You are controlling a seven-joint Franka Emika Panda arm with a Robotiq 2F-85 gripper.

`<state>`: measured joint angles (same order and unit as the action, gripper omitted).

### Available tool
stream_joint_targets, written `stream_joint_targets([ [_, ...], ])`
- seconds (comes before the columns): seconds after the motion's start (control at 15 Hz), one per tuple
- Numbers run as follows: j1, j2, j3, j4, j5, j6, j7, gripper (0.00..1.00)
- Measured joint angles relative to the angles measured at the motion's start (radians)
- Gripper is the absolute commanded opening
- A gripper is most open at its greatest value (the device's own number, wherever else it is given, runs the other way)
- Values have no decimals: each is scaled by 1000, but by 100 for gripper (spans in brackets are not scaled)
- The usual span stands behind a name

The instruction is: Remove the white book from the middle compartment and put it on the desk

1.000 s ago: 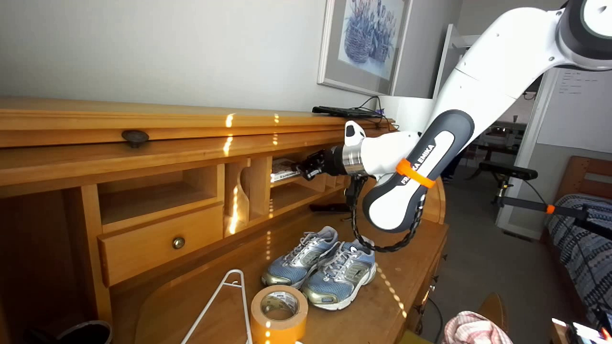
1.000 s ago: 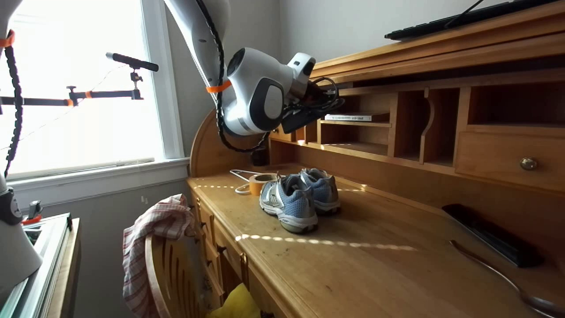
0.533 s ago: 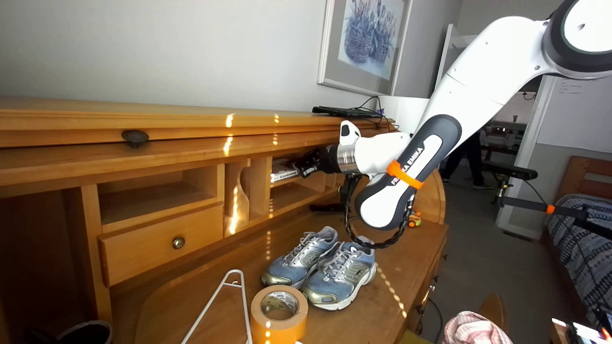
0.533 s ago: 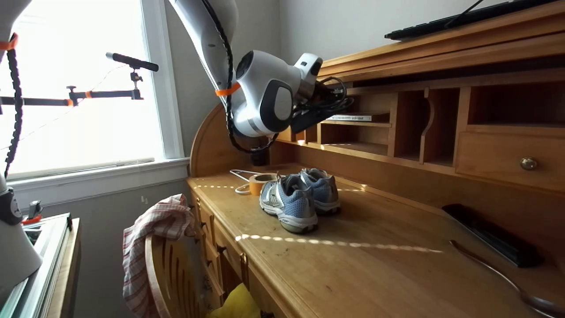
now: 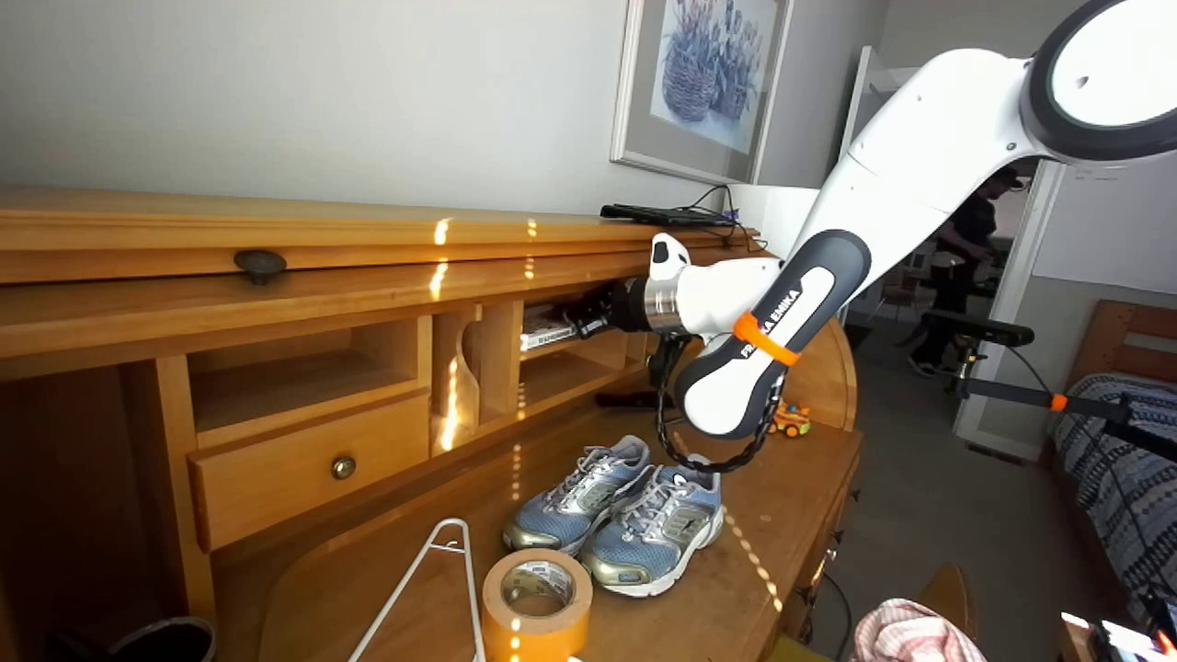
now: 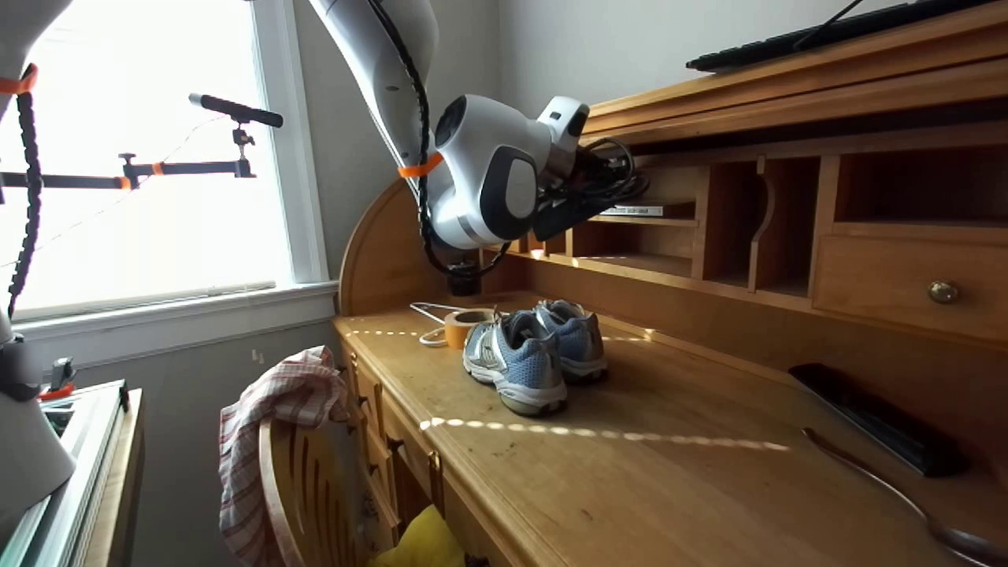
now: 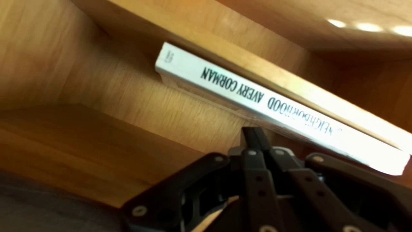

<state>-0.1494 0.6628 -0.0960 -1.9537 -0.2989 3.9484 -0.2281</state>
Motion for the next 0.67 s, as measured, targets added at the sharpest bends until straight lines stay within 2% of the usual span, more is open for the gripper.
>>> stream_joint_targets([
  [0.67,-36,34,-1,55,-14,-32,46,0],
])
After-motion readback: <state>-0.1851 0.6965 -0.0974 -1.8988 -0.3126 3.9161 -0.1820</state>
